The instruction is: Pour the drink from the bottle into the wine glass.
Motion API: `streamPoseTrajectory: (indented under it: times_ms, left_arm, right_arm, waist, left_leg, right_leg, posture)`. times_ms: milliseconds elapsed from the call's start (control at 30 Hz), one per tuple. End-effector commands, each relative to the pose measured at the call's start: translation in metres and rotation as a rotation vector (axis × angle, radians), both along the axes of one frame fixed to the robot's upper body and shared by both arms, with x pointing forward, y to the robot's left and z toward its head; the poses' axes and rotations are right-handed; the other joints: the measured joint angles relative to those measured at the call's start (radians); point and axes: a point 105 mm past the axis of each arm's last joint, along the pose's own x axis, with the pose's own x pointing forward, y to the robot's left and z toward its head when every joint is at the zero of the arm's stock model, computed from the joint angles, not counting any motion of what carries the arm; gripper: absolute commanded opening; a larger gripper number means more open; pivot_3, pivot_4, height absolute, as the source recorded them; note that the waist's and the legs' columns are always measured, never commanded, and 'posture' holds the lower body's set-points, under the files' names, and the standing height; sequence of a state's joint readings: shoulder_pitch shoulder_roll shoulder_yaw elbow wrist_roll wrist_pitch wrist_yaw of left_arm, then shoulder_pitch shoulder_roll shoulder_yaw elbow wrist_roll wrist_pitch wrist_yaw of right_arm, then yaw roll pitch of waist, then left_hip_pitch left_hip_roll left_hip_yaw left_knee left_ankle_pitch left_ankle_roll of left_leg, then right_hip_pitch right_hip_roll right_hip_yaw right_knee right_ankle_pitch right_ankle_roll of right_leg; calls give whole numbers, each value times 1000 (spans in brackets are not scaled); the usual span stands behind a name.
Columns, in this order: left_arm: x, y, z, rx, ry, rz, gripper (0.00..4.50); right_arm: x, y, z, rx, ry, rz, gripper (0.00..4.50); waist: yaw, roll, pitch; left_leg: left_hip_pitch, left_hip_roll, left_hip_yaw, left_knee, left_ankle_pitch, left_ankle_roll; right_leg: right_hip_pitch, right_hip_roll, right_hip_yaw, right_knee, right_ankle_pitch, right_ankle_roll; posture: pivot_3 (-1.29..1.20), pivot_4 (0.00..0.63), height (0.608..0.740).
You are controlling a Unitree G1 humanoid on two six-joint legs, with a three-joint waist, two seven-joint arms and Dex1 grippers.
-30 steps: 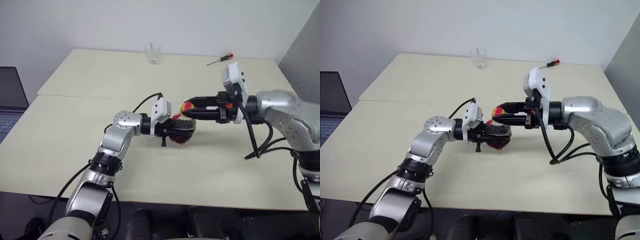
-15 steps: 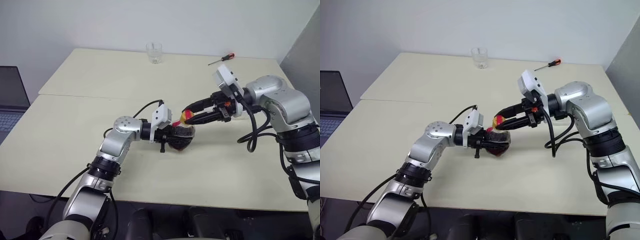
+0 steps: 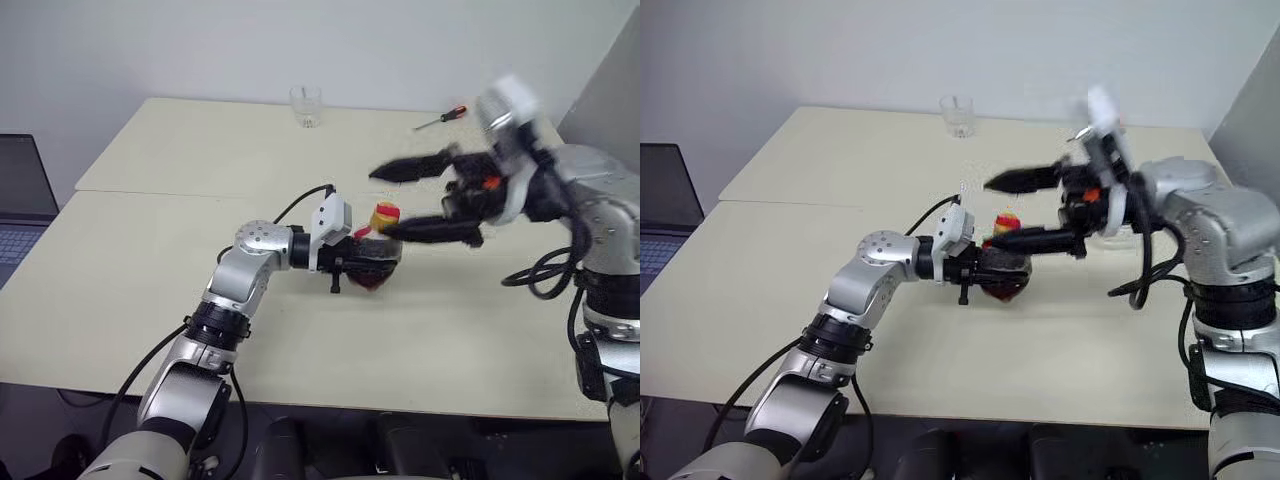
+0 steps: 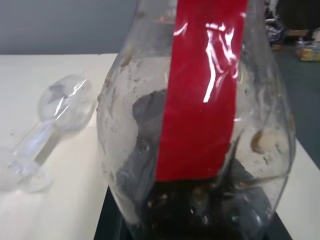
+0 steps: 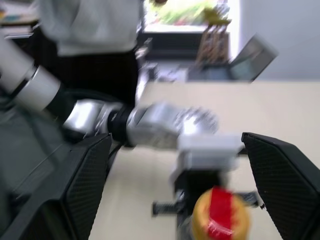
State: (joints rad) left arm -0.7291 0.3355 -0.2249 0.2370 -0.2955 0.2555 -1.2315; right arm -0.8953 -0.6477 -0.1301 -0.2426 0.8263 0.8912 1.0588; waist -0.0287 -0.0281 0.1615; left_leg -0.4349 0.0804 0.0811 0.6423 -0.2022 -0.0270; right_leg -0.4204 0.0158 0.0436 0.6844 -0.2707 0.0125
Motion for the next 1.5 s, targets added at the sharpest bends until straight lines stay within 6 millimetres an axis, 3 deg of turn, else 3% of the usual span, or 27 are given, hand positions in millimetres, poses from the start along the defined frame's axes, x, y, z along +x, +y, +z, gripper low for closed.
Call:
streamPoseTrajectory:
  times_ms: [33, 300, 567, 1100, 1200, 1467, 1500]
  left_arm:
    - [0, 2, 15, -44, -43, 2, 899]
    - [1, -3, 12, -47, -34, -13, 899]
    - [2, -7, 11, -46, -33, -35, 899]
    - [1, -8, 8, -37, -40, -42, 899]
    - [1, -8, 8, -38, -41, -43, 899]
    - [1, -9, 10, -45, -47, -43, 886]
    - [1, -9, 10, -46, -47, -43, 881]
  right_arm:
    - [-5, -9, 8, 78, -27, -221, 4500]
    - [-12, 3, -37, 80, 136, -584, 4500]
    - [-7, 7, -49, 127, 247, -745, 4500]
    - [-3, 15, -61, 95, 342, -805, 4500]
    - [-3, 16, -63, 81, 351, -807, 3943]
    - [-4, 18, -61, 72, 344, -793, 1259]
    - [-4, 18, -61, 69, 344, -784, 1225]
  waist:
    - [0, 0, 0]
    - [-3, 0, 0]
    - [-3, 0, 0]
    - [-4, 0, 0]
    - [-4, 0, 0]
    - [-4, 0, 0]
    - [-3, 0, 0]
  left_leg:
    - [0, 0, 0, 0, 0, 0]
    - [0, 0, 0, 0, 0, 0]
    - [0, 0, 0, 1, 0, 0]
    - [-1, 0, 0, -1, 0, 0]
    - [-1, 0, -1, -1, 0, 0]
    - [-1, 0, -1, -1, 0, 0]
    - [-1, 0, -1, -1, 0, 0]
  right_leg:
    - [0, 0, 0, 0, 0, 0]
    - [0, -1, 1, 2, -1, 2]
    - [0, 0, 1, 3, -2, 4]
    - [0, 0, 1, -1, -2, 5]
    - [0, 0, 1, -2, -2, 5]
    - [0, 0, 1, -2, -2, 5]
    - [0, 0, 1, -2, -2, 5]
  posture:
    - [0, 150, 740]
    - [0, 150, 740]
    - [0, 150, 740]
    - [0, 150, 740]
    - [0, 150, 740]
    - [0, 150, 740]
    - [0, 150, 740]
